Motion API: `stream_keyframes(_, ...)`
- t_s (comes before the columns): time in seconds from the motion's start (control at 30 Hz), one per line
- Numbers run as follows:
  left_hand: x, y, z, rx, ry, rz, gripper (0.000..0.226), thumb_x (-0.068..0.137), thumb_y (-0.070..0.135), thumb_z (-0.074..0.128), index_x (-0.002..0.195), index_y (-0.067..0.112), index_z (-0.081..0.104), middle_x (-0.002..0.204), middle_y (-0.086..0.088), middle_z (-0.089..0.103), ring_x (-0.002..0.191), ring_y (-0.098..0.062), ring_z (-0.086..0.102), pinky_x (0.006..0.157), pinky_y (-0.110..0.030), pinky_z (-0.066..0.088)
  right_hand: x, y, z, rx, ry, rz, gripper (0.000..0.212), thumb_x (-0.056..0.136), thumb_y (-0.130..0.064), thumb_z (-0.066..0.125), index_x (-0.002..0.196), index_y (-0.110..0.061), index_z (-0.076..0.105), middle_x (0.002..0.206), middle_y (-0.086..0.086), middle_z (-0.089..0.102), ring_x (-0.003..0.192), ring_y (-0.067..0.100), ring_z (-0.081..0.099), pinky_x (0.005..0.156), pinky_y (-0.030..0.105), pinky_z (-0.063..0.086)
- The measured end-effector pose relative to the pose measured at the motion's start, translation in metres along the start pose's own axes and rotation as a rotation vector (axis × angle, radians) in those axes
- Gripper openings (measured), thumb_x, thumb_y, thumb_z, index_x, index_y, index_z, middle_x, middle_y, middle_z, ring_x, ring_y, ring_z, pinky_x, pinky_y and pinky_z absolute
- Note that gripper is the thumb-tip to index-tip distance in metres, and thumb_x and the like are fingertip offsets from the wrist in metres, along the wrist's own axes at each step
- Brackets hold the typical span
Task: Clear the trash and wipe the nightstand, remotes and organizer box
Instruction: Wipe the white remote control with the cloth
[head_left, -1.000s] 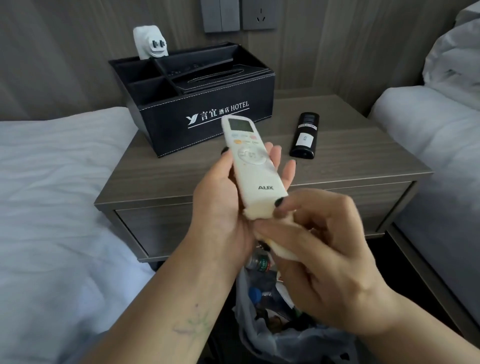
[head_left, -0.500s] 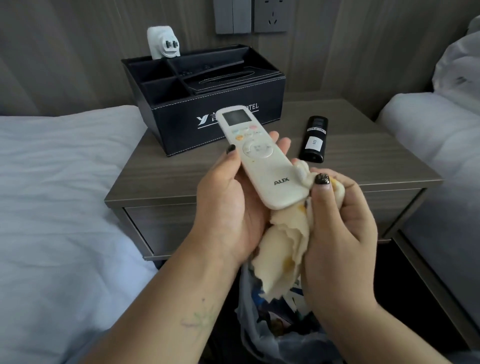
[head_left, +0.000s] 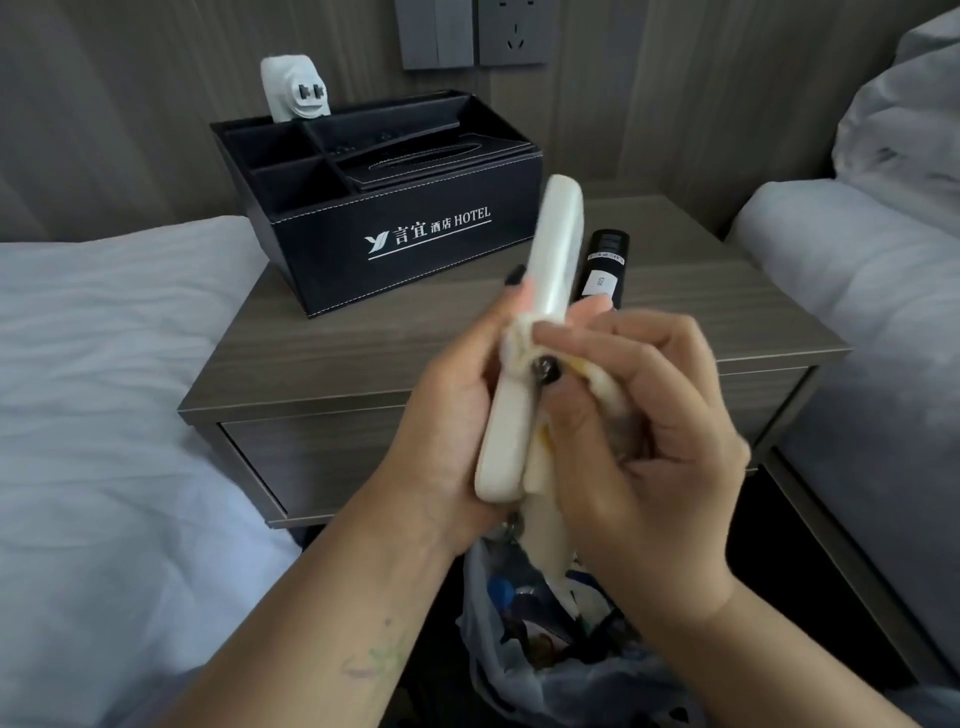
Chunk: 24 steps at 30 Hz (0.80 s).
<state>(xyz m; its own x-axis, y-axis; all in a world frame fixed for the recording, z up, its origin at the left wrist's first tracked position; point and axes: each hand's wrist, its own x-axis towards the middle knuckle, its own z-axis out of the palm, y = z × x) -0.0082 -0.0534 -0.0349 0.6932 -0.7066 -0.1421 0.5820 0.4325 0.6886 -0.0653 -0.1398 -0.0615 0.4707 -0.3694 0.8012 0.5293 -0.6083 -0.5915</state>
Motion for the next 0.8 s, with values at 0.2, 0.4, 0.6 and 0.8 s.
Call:
stream_keyframes(0.2,0.0,-0.014,0.005,0.086,-0.162,0.069,0.031,0.086,0.036,0.059,0.099,0.012,0.073,0.089,-0.01,0.065,0.082,-0.024,0.061,0.077,-0.033,0.051,0.031,0.008,-0.007,-0.066,0.175,0.014,0.017,0.087,0.001,0.064,0.101,-0.007,0.07,0.093,0.013,0.06,0.088,0.016,0.059,0.078,0.02,0.048)
stream_keyframes(0.4,0.009,-0.03,0.007,0.237,-0.02,0.292,0.041,0.071,0.028,0.066,0.103,0.003,0.065,0.073,-0.012,0.064,0.063,-0.023,0.059,0.058,-0.031,0.051,0.066,0.006,-0.01,-0.056,0.152,0.082,0.018,0.089,-0.007,0.06,0.099,-0.014,0.073,0.095,0.005,0.065,0.088,-0.001,0.058,0.08,0.013,0.044)
stream_keyframes(0.6,0.008,-0.026,0.004,0.332,0.02,0.392,0.058,0.065,0.021,0.07,0.121,0.008,0.067,0.1,-0.01,0.074,0.086,-0.022,0.07,0.074,-0.036,0.06,0.086,0.002,-0.014,0.154,0.062,0.483,0.018,0.09,-0.013,0.06,0.082,-0.006,0.073,0.068,0.001,0.062,0.062,0.009,0.053,0.06,0.025,0.046)
stream_keyframes(0.8,0.009,-0.019,-0.001,0.17,-0.002,0.333,0.047,0.06,0.028,0.081,0.104,0.015,0.072,0.086,-0.007,0.072,0.074,-0.022,0.067,0.063,-0.034,0.054,0.073,-0.014,0.001,0.107,0.069,0.353,0.016,0.09,-0.015,0.062,0.079,-0.024,0.07,0.084,-0.003,0.067,0.077,0.003,0.061,0.071,0.02,0.048)
